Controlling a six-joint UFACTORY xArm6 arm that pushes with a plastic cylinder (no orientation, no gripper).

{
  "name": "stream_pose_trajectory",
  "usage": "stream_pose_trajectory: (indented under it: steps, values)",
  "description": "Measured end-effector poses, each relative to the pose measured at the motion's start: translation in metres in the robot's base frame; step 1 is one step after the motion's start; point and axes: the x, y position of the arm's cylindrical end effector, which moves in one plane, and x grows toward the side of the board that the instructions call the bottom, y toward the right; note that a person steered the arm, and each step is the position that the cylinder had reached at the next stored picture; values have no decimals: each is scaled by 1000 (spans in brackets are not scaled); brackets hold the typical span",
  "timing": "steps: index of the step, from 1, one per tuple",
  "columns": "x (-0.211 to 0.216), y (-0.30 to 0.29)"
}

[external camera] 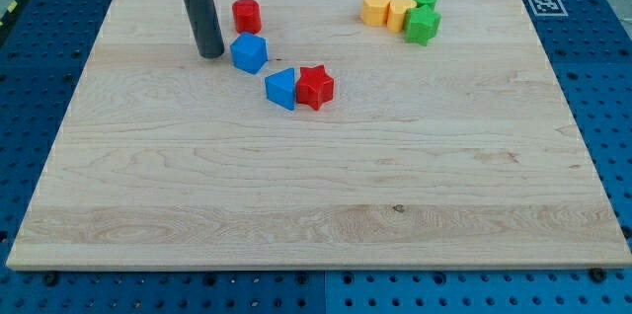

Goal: Nudge the blue cube right a bit

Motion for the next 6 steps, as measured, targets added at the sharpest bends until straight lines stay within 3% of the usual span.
stream_pose_trajectory:
  steps: [6]
  values:
    - [21, 22]
